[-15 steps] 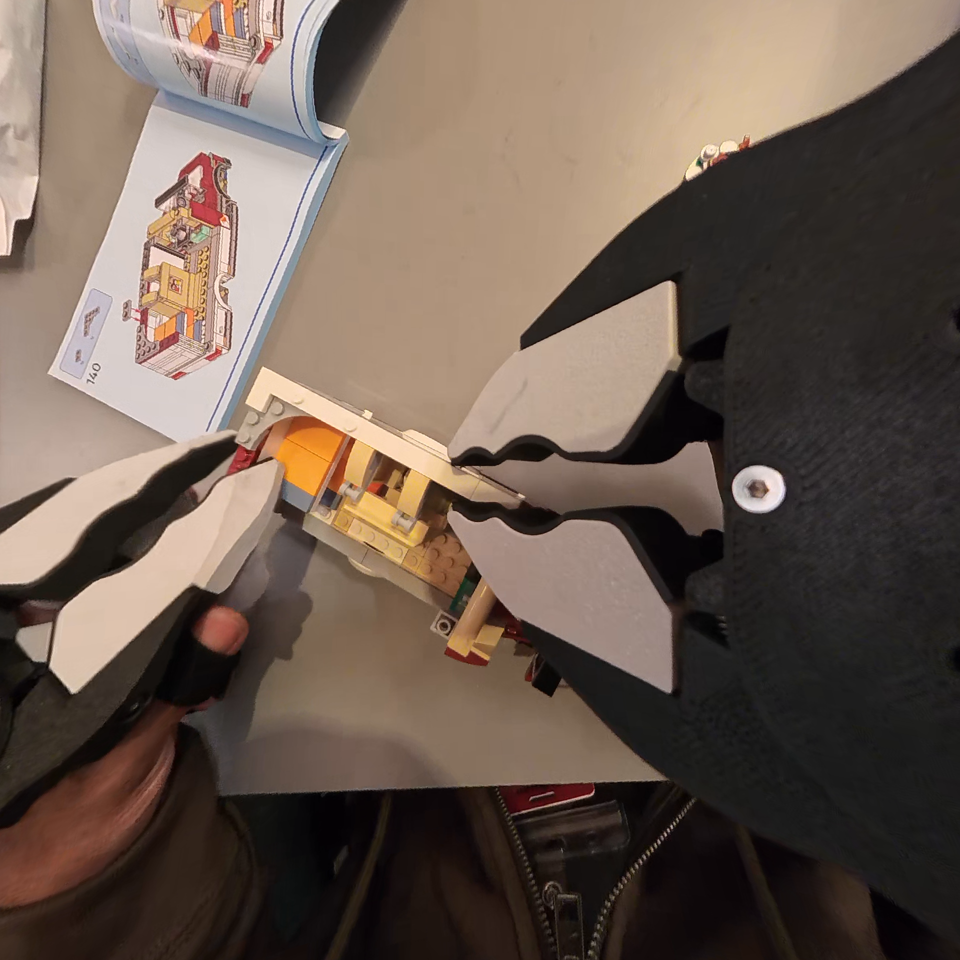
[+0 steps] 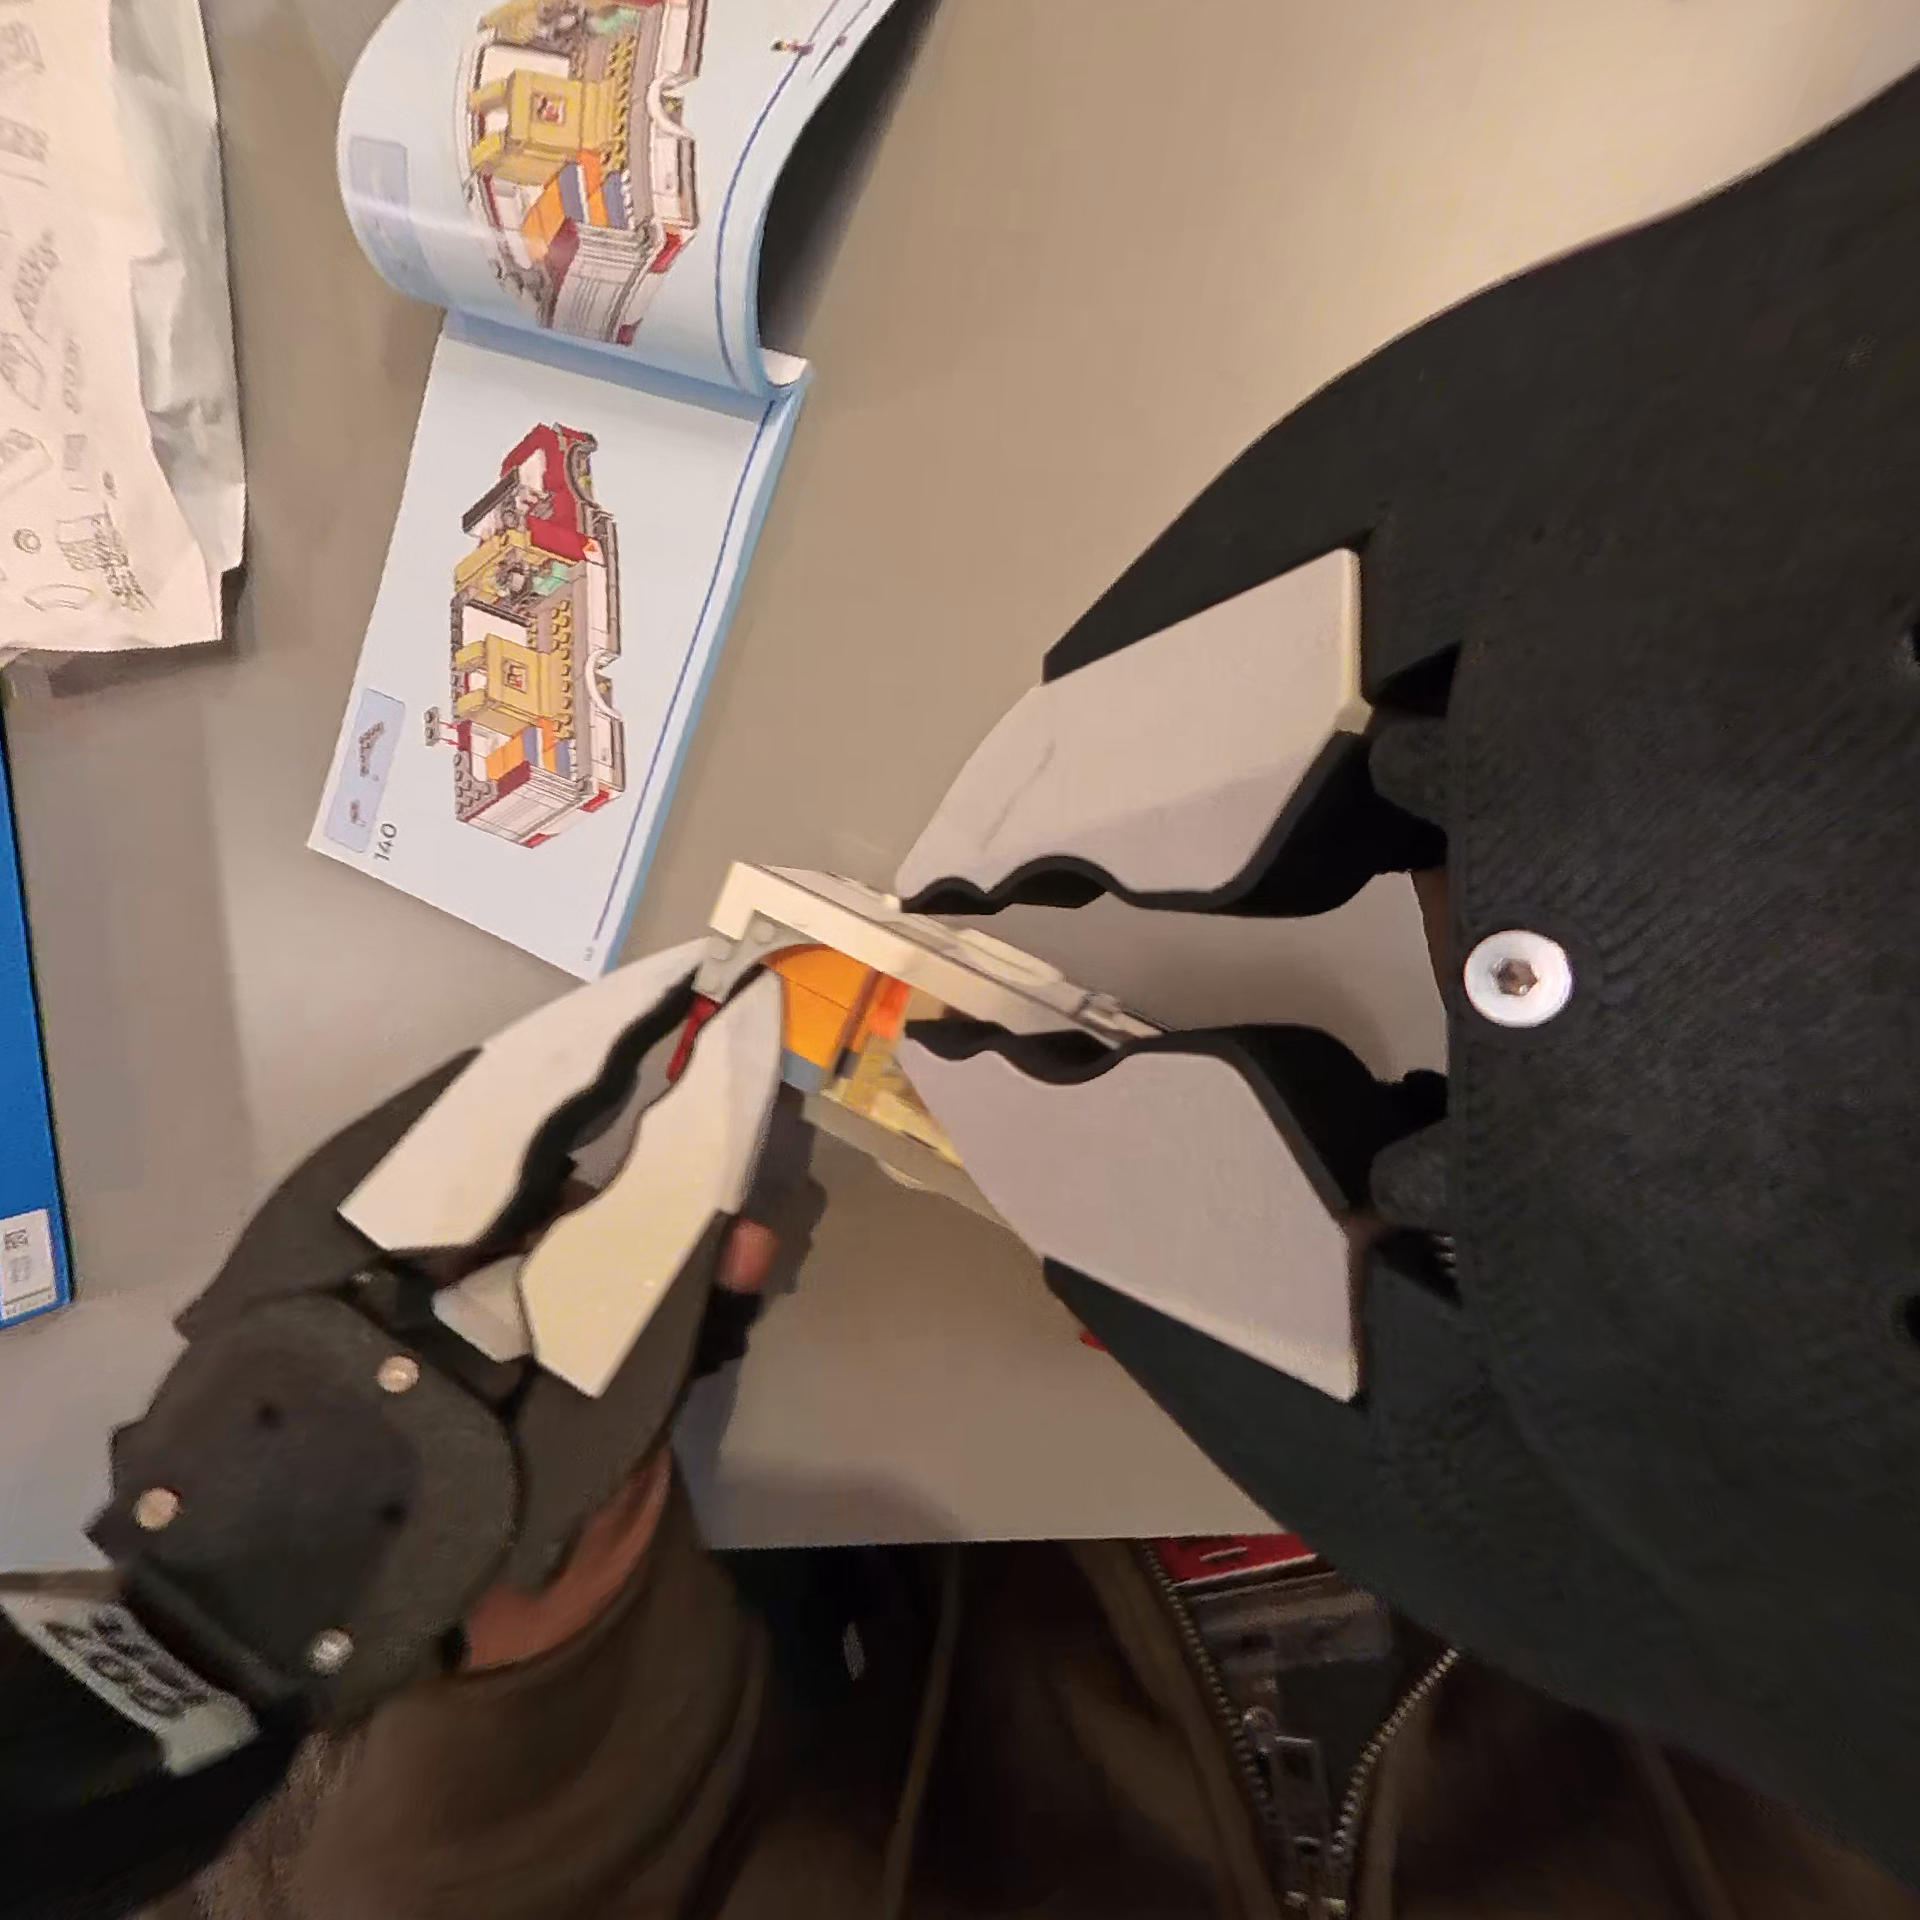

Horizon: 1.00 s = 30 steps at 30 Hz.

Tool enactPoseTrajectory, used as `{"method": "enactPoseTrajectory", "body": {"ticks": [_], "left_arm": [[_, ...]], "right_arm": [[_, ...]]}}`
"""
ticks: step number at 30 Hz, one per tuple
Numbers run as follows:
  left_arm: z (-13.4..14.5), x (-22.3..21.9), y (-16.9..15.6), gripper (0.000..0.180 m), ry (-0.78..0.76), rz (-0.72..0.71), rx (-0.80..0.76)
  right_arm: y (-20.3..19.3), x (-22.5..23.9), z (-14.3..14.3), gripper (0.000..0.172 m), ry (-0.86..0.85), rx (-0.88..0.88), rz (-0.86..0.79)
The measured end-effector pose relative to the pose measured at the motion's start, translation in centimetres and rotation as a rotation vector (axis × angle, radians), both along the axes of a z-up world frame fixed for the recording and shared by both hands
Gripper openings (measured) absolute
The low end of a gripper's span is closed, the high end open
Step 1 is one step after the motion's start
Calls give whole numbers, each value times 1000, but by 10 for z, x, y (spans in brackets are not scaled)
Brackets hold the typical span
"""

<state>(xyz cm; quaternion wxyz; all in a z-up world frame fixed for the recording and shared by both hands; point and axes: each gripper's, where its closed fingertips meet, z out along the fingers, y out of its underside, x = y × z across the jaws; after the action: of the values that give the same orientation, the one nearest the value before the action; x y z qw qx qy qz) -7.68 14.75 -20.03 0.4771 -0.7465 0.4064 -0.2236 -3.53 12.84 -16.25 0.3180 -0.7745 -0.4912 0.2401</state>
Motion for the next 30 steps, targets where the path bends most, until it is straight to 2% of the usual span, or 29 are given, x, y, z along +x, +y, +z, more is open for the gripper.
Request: {"method": "enactPoseTrajectory", "body": {"ticks": [4, 10, 20, 24, 30], "left_arm": [[0, -2, 0, 9, 36, 11, 67], [1, 3, -7, 9, 67, -37, 130], [1, 2, -11, 10, 96, -82, 196], [1, 3, -13, 9, 89, -102, 186], [1, 3, -12, 9, 74, -107, 156]], "right_arm": [[12, -20, -11, 26, -13, -65, 35], [20, -32, -29, 26, -75, -92, 85], [13, -36, -33, 23, 15, -241, 163], [12, -35, -32, 22, 33, -194, 182], [14, -35, -30, 21, 12, 18, 180]]}}
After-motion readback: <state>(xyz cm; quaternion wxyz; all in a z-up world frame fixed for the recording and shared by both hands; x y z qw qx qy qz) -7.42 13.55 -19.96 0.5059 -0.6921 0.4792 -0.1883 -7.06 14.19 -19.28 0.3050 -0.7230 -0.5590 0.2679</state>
